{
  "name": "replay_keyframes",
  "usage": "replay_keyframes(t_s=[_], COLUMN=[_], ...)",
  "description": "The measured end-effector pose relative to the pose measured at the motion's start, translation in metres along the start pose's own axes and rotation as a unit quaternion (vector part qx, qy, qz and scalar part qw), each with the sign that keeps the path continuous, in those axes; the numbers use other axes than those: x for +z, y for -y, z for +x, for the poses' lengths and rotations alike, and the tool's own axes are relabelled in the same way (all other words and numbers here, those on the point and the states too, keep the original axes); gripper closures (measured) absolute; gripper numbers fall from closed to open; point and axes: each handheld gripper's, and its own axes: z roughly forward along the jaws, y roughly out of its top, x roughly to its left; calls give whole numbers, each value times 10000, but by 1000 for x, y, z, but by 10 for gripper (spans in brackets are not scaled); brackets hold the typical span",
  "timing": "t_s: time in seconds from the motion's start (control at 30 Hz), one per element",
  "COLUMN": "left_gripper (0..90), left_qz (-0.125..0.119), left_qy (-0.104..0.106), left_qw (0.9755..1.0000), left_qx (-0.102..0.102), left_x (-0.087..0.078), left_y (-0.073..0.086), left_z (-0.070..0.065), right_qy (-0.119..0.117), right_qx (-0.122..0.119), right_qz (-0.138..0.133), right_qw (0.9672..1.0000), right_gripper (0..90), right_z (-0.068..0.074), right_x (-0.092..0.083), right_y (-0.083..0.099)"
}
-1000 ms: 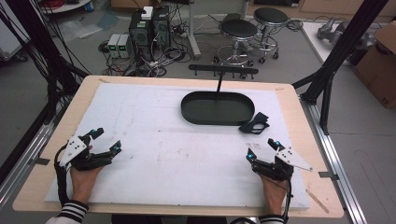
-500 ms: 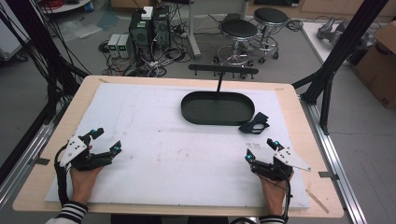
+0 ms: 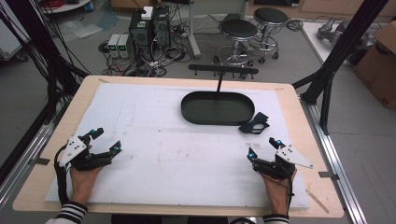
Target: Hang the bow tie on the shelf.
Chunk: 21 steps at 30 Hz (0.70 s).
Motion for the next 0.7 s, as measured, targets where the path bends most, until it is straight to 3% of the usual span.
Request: replay_keyframes(t_s=[0.2, 0.53, 0.7], left_gripper=[136, 136, 136], left_qz=[-15, -18, -13], left_qy=[-10, 1, -7], left_qw=[10000, 10000, 10000], left_qx=[-29, -32, -31], left_x=[0, 0, 0], left_y=[0, 0, 0], left_z=[0, 0, 0], right_qy=[8, -94, -133], right_qx=[-69, 267, 250], right_qz=[95, 24, 167], right_qw=[9999, 9996, 9995], right_gripper=[101, 101, 101], right_z=[-7, -24, -31], right_x=[3, 9, 14], right_y=[-22, -50, -62])
